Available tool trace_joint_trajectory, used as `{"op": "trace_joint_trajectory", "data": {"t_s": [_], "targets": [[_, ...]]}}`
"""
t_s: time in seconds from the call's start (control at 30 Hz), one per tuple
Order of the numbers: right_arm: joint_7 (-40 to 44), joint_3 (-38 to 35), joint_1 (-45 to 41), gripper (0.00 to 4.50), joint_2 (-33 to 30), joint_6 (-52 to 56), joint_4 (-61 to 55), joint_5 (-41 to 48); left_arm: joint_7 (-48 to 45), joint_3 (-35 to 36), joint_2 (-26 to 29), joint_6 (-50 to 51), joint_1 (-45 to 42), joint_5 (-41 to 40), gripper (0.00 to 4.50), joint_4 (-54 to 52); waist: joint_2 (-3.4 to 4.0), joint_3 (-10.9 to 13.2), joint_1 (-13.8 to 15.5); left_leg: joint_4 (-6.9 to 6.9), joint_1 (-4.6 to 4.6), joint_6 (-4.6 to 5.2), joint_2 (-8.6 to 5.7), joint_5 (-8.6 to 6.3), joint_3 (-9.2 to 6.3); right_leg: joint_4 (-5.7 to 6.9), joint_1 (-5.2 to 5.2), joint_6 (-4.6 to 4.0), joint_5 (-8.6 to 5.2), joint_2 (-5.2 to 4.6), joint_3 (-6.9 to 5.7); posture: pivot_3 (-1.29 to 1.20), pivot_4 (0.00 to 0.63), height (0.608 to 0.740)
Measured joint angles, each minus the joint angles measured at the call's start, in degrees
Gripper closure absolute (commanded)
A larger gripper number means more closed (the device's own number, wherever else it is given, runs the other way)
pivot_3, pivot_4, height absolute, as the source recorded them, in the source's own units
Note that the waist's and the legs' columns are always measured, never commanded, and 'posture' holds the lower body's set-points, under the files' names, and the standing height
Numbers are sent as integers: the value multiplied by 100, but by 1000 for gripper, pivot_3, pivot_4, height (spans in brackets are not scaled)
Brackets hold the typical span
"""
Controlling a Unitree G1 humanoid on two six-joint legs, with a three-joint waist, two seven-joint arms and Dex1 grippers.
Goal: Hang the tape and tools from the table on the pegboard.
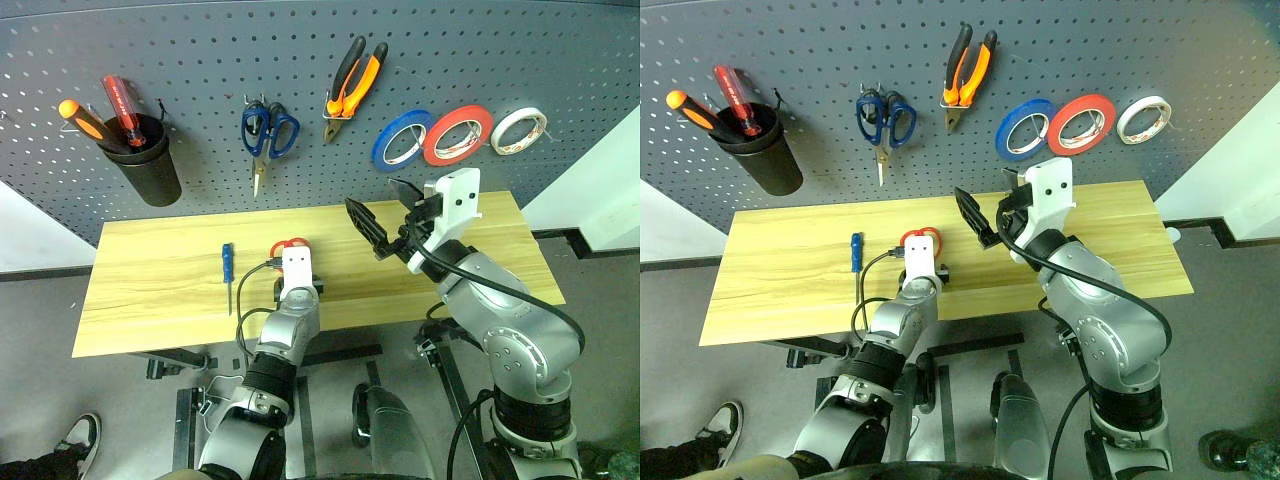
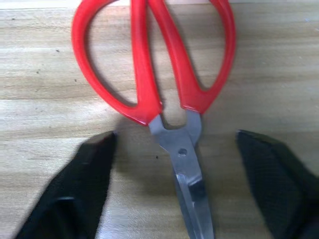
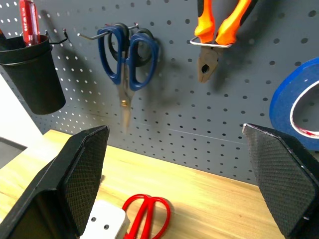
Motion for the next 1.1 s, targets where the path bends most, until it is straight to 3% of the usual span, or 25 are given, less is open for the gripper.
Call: {"op": "trace_joint_trajectory", "data": {"t_s": [0.2,0.73,0.9,1.1], "targets": [[-52,0,-1,0,13,-1,0,-6,21,20,0,90,-6,-49,3457,-18,0,0,3,-8,0,0,-3,0,2,-8,0,0,0,-1,0,-30,325,717],[-46,7,-1,0,10,-129,0,-143,-209,-165,4,78,34,43,3481,-183,2,20,9,-28,2,-1,-8,0,4,-30,-1,0,0,-5,0,-25,318,717],[-31,11,-1,0,8,-132,15,-197,-523,-635,43,-170,200,370,3481,-755,3,46,11,-35,-82,11,-9,10,5,-39,-46,9,5,-3,-2,-25,316,717],[3,10,-5,0,4,-143,31,-276,-816,-973,173,-669,215,849,3481,-1523,3,47,9,-28,-75,11,-13,9,7,-4,-49,51,19,3,-12,-21,307,717]]}}
